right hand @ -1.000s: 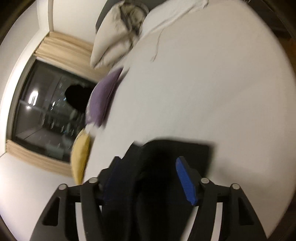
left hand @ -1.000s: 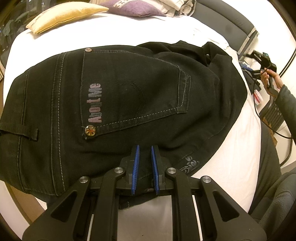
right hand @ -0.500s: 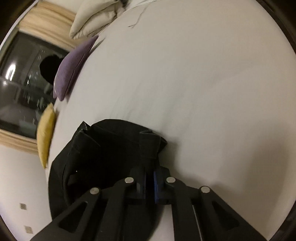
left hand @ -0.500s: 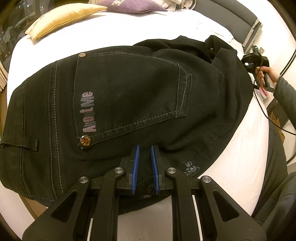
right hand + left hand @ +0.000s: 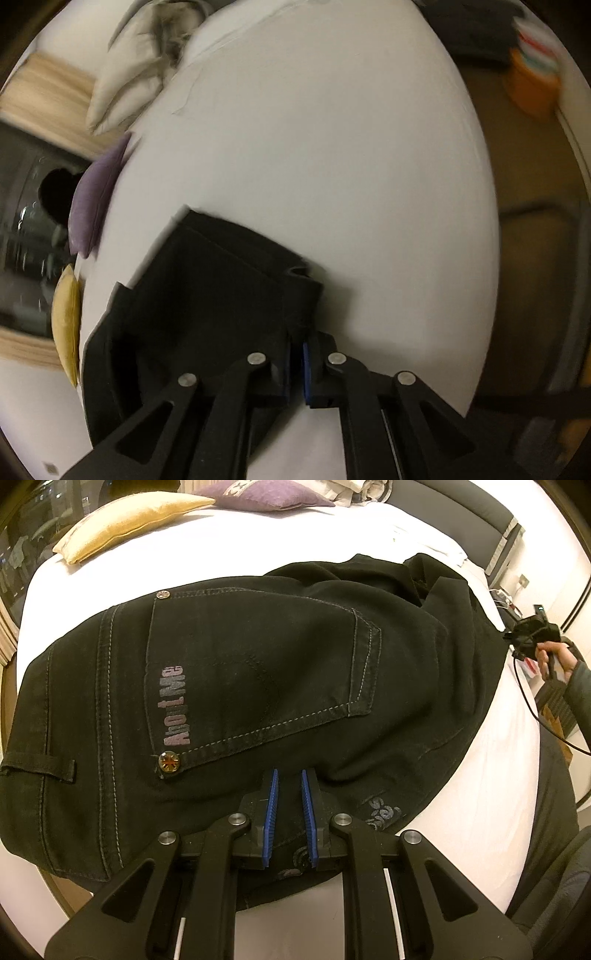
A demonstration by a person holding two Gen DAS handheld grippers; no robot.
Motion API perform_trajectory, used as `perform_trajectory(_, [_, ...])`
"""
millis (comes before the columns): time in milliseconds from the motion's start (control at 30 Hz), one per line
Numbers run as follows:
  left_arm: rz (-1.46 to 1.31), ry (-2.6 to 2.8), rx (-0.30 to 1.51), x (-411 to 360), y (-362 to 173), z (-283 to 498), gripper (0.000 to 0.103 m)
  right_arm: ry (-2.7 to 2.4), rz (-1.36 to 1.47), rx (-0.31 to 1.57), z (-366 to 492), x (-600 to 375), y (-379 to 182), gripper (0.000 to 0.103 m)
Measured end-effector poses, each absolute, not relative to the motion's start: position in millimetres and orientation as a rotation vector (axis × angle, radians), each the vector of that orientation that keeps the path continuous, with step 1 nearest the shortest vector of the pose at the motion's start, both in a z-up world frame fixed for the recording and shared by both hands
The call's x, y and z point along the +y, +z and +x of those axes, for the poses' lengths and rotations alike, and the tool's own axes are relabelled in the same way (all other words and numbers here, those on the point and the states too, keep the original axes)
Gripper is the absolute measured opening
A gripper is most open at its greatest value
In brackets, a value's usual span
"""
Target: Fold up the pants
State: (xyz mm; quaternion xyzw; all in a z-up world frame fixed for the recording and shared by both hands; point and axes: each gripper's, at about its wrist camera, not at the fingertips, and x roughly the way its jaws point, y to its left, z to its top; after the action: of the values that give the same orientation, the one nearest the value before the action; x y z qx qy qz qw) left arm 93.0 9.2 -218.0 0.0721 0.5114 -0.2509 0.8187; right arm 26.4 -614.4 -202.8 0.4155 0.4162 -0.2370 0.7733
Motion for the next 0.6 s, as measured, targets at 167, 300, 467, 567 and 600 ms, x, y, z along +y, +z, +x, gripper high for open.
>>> perform_trajectory(167, [0.146, -0.543, 1.085, 12.1, -219.9, 92.6, 0.013, -0.526, 0.814, 0.895, 16.7, -609.7, -183.7, 0.004])
perform_trajectory(300, [0.141, -0.541, 1.08, 15.2, -219.4, 91.4, 0.013, -0.602, 0.886, 0.94, 9.1, -621.4, -192.4, 0.014])
perform_trajectory(467, [0.133, -0.543, 1.075, 18.7, -220.4, 90.0, 0.013, -0.716, 0.821, 0.834, -18.8, -624.2, -153.8, 0.02])
perform_trajectory(567, [0.141, -0.545, 1.078, 18.5, -219.7, 90.9, 0.013, -0.5, 0.813, 0.76, 6.4, -604.7, -126.9, 0.02])
perform_trajectory(600, [0.142, -0.544, 1.079, 18.2, -219.3, 91.1, 0.013, -0.38, 0.811, 0.729, 23.6, -592.7, -115.6, 0.021])
